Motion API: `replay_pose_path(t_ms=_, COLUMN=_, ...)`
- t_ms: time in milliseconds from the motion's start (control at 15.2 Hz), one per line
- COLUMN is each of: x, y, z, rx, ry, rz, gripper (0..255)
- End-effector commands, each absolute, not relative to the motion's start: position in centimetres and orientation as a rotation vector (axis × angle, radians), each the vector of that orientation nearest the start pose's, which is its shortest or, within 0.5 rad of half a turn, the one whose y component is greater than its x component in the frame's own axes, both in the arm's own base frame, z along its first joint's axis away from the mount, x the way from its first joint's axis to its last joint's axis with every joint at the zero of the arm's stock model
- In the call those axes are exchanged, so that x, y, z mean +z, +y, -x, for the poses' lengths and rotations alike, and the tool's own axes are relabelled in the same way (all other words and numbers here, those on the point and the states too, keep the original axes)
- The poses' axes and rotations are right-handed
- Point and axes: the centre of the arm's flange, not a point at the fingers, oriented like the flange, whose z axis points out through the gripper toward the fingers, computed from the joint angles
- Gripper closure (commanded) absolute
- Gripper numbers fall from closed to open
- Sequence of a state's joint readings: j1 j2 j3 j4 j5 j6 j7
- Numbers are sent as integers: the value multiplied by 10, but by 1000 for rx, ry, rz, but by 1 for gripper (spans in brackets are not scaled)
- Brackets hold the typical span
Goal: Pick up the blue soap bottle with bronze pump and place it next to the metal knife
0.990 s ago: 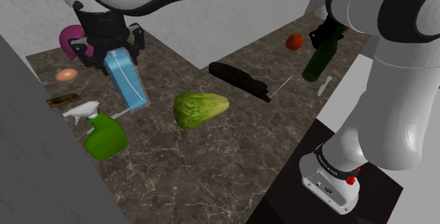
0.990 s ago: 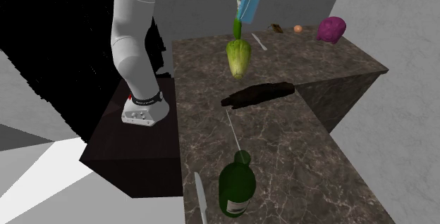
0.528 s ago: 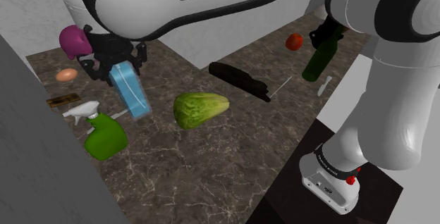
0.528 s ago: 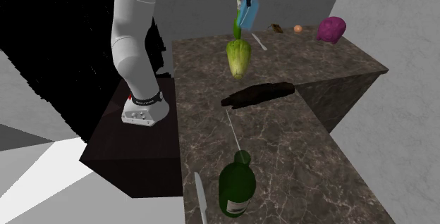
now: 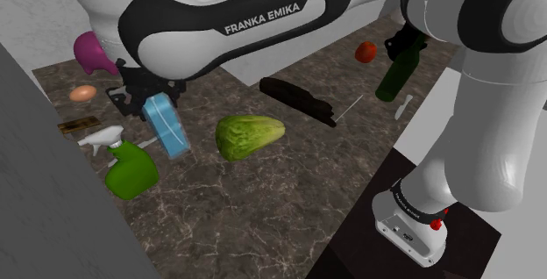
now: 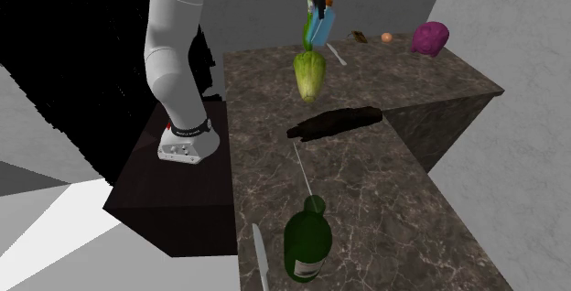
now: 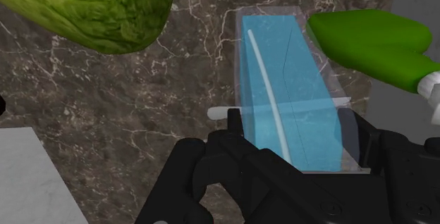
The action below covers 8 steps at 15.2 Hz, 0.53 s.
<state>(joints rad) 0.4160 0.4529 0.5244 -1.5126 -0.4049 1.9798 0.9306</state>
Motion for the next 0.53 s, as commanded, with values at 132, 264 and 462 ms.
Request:
replay_pose_path(t_ms=132, x=416, y=503, z=-467, rx=-277, ry=-165, rz=3154, gripper=255)
replay_pose_path(t_ms=264, x=406, y=503, z=-467, rx=-277, ry=-165, rz=3154, gripper=255)
replay_pose_path(t_ms=462, x=390, y=503, z=-467, rx=-277, ry=-165, rz=3154, gripper=255)
